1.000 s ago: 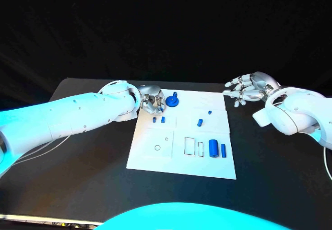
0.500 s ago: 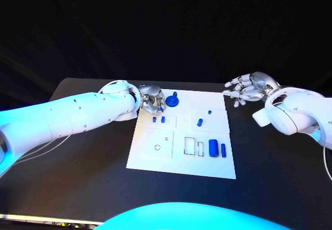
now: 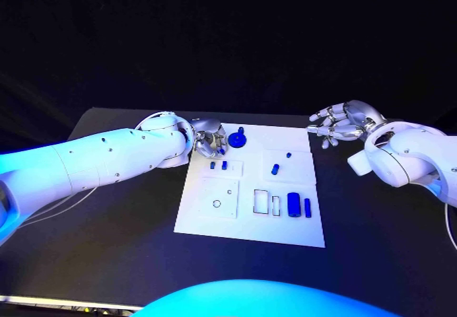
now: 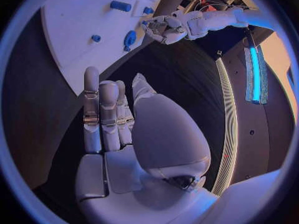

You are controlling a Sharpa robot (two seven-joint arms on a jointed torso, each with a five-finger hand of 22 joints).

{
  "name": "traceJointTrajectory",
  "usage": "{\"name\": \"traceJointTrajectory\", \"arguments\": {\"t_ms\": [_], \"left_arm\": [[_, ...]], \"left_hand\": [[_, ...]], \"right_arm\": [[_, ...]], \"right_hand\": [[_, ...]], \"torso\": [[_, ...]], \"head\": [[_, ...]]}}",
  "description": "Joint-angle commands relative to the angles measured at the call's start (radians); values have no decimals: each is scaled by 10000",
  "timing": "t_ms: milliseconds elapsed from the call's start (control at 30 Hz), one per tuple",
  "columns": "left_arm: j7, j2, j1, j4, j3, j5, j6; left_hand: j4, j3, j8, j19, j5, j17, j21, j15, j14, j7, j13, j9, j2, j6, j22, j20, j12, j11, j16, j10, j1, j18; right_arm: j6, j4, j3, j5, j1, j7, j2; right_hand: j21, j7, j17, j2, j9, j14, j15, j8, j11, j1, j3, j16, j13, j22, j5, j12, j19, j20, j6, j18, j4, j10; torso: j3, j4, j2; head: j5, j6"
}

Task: Assemble the parts on the task board

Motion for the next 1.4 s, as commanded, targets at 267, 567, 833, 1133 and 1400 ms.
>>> {"name": "traceJointTrajectory", "arguments": {"t_ms": [267, 567, 833, 1133, 1400], "left_arm": [[55, 23, -7, 11, 3, 153, -10], [7, 7, -10, 11, 3, 172, -25], [-20, -4, -12, 3, 3, 186, 22], [-33, -36, -13, -8, 3, 250, 63], [-55, -49, -15, 10, 4, 345, 82]], "left_hand": [[-25, 13, -118, -45, -7, 23, -24, 44, -12, 4, 19, -28, -50, -145, 36, 11, -117, 81, -7, 1, -145, -34], [-7, 8, -225, -63, -4, 6, -40, 65, -19, 32, 35, -60, -100, -274, 16, 27, -177, 106, -2, -35, -240, -29], [-12, 28, -474, -90, -3, -36, -70, 92, -45, 46, 79, -152, -185, -627, -15, 52, -255, 131, -3, -63, -333, -20], [-7, 23, -777, -135, -3, -116, -120, 110, -100, -37, 132, -296, -252, -1100, -72, 67, -336, 150, -19, -108, -400, -6], [40, -20, -805, -146, -11, -138, -135, 124, -116, -14, 152, -317, -266, -1139, -87, 72, -352, 167, -24, -141, -471, -4]], "right_arm": [[167, -9, 1, -82, -22, 42, 23], [211, -24, 1, -63, -38, 35, 23], [223, -33, 1, -54, -68, 34, 24], [220, -31, 1, -53, -76, 33, 19], [222, -32, 1, -53, -78, 38, 24]], "right_hand": [[-38, 27, 13, 15, -11, 67, -19, 44, -76, 33, -21, -53, -9, -10, -23, -31, 67, -32, -65, 122, -29, 6], [-84, 27, 24, 24, -23, 87, -20, 60, -77, 20, -26, -101, -51, -43, -22, -17, 102, -34, -74, 121, -24, 13], [-84, 27, 24, 24, -23, 87, -20, 60, -77, 20, -26, -101, -51, -43, -22, -17, 102, -34, -74, 121, -24, 13], [-96, 28, 22, 17, -26, 87, -19, 63, -76, 15, -32, -118, -62, -51, -23, -15, 108, -34, -77, 121, -24, 10], [-96, 28, 22, 17, -26, 87, -19, 63, -76, 15, -32, -118, -62, -51, -23, -15, 108, -34, -77, 121, -24, 10]], "torso": [[4, 5, 6], [12, -12, 11], [11, 2, 11], [7, -5, 12], [3, -3, 11]], "head": [[30, 36], [22, 20], [18, 22], [16, 17], [15, 11]]}}
